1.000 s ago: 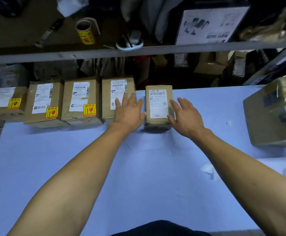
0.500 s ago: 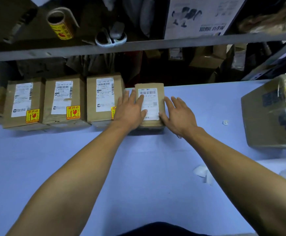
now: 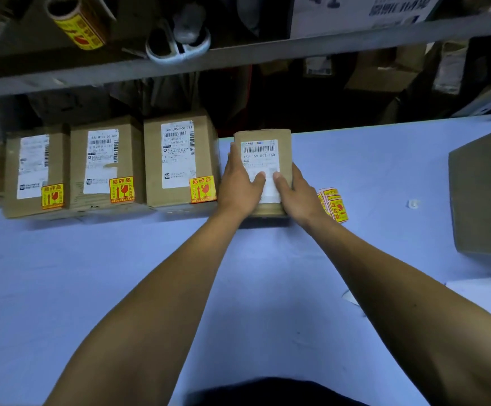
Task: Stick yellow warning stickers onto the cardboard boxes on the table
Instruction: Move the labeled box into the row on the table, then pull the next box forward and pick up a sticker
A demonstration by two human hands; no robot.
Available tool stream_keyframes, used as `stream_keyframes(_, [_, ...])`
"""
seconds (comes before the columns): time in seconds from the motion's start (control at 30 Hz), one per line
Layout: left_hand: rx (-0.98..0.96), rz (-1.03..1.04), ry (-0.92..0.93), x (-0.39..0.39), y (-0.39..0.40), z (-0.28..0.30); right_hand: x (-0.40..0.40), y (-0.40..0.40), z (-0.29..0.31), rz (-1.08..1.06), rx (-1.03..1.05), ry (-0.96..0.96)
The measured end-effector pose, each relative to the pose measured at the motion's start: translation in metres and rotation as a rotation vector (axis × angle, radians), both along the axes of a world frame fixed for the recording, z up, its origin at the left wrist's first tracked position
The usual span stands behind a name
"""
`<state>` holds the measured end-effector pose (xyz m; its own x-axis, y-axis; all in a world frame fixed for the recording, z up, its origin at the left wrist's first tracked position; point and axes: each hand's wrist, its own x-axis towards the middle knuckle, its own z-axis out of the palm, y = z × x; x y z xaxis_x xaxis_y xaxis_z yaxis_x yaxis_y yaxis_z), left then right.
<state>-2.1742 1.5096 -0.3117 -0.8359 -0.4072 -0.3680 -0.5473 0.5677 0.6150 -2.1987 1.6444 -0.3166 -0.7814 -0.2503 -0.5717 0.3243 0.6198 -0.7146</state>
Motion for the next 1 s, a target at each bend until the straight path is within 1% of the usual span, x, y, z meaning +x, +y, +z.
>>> stream_keyframes(0.1, [0.186, 0.186, -0.013, 0.004, 0.004, -0.001, 0.0, 0.0, -0.003, -0.023, -0.05, -0.062])
stream_keyframes(0.17, [0.252, 0.256, -0.002, 0.006, 0.006, 0.003, 0.0, 0.003, -0.011, -0.042, -0.066, -0.097])
stream_keyframes(0.3, [0.307, 0.305, 0.013, 0.023, 0.016, 0.011, 0.018, 0.006, 0.007, -0.057, -0.079, -0.089])
stream_keyframes(0.47, [0.407, 0.329, 0.042, 0.067, 0.031, 0.022, 0.054, 0.023, 0.015, -0.07, -0.064, -0.063])
stream_keyframes(0.67, [0.383, 0.307, 0.018, 0.127, 0.054, 0.034, 0.114, 0.053, 0.024, -0.106, -0.134, -0.092])
stream_keyframes(0.87, [0.361, 0.251, -0.012, 0.187, 0.081, 0.029, 0.179, 0.085, 0.02, -0.122, -0.14, -0.083])
stream_keyframes(1.0, [0.337, 0.181, -0.066, 0.222, 0.095, 0.019, 0.215, 0.103, 0.011, -0.12, -0.127, -0.116])
